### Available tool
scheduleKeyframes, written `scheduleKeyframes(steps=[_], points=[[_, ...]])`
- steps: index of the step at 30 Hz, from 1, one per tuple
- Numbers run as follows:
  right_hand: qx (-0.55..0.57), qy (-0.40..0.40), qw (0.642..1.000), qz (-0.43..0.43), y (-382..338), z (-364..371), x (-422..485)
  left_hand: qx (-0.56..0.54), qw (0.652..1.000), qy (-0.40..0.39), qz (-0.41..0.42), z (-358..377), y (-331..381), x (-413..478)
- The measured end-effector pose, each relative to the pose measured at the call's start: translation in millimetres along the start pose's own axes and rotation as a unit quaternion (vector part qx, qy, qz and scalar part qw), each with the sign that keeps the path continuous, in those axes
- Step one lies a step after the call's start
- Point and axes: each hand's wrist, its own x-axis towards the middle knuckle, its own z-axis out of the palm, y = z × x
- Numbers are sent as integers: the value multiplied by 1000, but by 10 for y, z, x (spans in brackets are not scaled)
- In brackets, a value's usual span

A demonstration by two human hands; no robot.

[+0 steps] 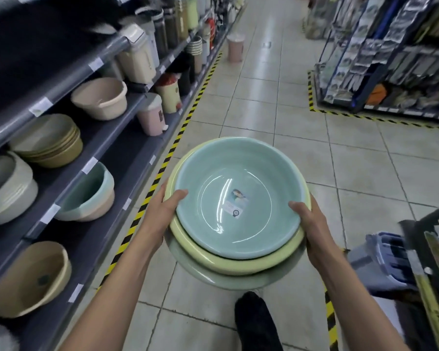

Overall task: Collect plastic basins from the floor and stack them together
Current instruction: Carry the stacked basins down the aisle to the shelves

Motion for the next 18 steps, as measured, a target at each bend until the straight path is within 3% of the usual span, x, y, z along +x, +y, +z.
scheduleKeyframes(steps=[9,18], points=[[-49,-102,994,-3,-698,429,2257,-48,994,96,-22,388,456,1662],[-101,-215,971,-7,-1235,1484,4181,-84,979,187,-14,182,823,3114]])
